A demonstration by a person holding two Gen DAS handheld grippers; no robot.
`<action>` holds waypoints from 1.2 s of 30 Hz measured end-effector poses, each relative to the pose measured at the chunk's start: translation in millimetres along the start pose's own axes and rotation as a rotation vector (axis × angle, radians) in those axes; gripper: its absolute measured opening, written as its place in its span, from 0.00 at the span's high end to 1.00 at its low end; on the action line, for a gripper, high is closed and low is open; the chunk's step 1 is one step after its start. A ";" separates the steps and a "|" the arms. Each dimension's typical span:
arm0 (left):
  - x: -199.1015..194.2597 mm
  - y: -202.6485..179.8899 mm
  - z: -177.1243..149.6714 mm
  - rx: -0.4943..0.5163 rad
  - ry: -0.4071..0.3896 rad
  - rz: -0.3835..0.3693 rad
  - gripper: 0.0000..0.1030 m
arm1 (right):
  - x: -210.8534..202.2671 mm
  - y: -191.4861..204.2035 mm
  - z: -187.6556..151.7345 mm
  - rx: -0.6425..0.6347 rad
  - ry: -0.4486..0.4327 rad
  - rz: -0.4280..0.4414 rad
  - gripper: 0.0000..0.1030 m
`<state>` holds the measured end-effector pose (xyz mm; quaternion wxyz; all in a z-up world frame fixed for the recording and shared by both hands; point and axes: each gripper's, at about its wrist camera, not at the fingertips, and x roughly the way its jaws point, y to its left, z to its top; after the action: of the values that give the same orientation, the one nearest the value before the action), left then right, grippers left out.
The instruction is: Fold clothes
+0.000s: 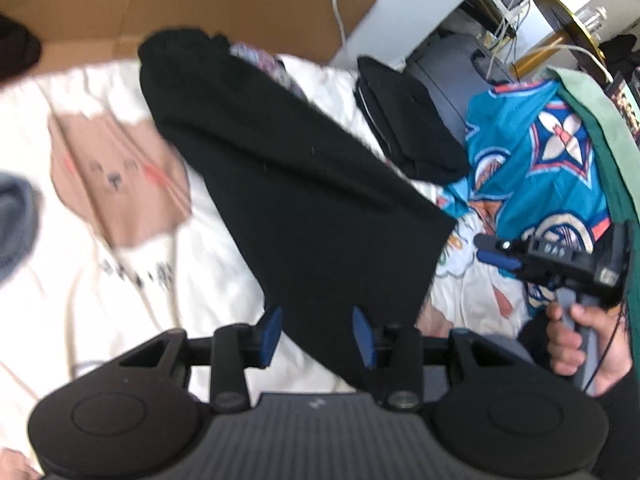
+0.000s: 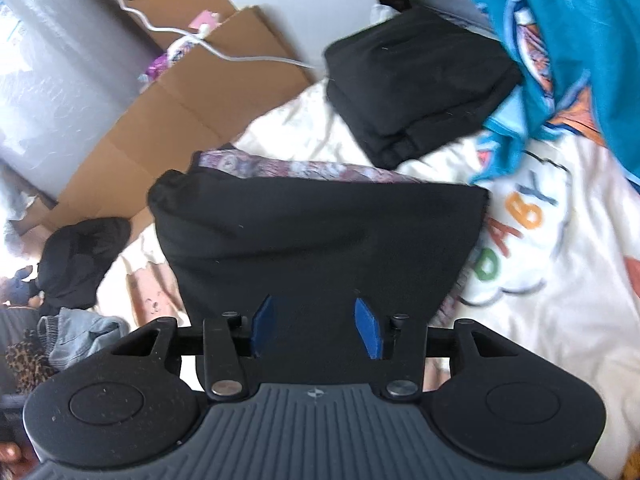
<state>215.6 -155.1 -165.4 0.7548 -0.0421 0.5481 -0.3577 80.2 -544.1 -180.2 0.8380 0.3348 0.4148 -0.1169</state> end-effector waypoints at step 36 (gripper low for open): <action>40.4 57.8 192.9 0.131 -0.101 0.350 0.56 | 183.3 109.3 99.1 -0.163 -0.079 0.109 0.47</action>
<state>415.3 -199.4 -147.7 0.8332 0.0853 0.4841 -0.2533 308.4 -512.5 -228.5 0.8833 0.2826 0.3708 -0.0500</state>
